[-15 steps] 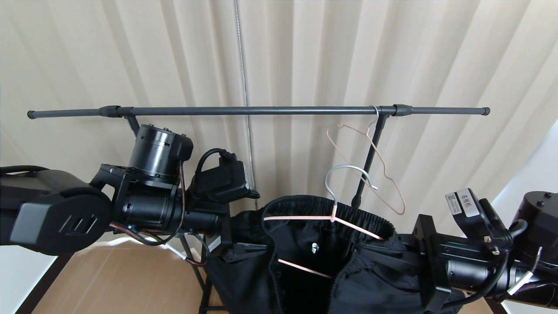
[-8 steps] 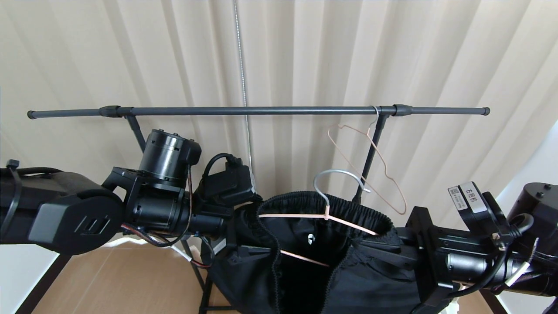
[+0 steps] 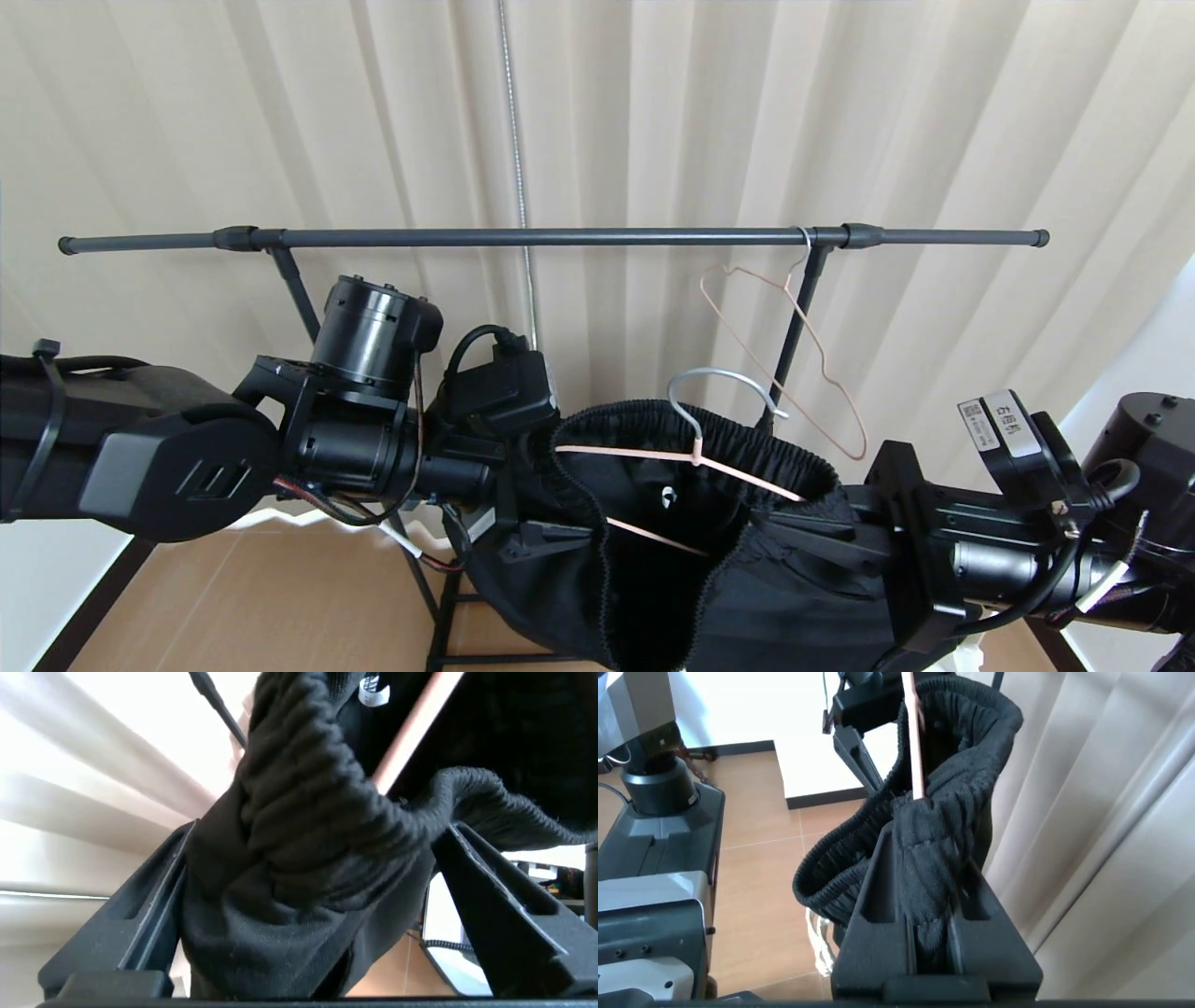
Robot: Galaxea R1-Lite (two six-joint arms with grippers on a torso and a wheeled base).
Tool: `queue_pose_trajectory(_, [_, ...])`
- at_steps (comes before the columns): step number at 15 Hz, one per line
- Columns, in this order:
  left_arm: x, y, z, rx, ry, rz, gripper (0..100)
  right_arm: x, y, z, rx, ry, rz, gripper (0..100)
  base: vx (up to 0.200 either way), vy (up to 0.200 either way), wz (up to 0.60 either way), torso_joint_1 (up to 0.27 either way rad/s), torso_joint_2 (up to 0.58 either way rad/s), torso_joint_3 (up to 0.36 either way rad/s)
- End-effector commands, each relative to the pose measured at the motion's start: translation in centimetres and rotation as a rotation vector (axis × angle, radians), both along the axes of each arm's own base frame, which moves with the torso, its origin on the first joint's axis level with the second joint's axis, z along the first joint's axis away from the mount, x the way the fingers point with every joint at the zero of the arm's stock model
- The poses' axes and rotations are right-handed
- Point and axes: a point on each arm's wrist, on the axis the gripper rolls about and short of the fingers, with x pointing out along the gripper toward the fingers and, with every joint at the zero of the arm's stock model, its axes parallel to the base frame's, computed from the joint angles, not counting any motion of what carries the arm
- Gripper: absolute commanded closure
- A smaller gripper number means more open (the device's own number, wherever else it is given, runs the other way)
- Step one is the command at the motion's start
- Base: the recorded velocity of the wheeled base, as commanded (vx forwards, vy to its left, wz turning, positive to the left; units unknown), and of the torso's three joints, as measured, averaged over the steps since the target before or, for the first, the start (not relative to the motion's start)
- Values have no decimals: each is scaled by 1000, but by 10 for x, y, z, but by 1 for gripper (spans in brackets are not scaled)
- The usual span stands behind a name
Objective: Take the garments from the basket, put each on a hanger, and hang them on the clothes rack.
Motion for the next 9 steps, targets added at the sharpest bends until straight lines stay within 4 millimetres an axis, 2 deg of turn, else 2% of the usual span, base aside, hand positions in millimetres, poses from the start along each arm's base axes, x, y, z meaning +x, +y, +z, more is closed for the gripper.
queue_pose_trajectory(1, [0,0,0,1,2,1,100,0,0,0,-1,0,2,100,0,0,0,0,0,0])
queue_pose_trajectory(9, [-2,1,1,2,-6,2,100,0,0,2,3,-17,-3,100,0,0,0,0,0,0])
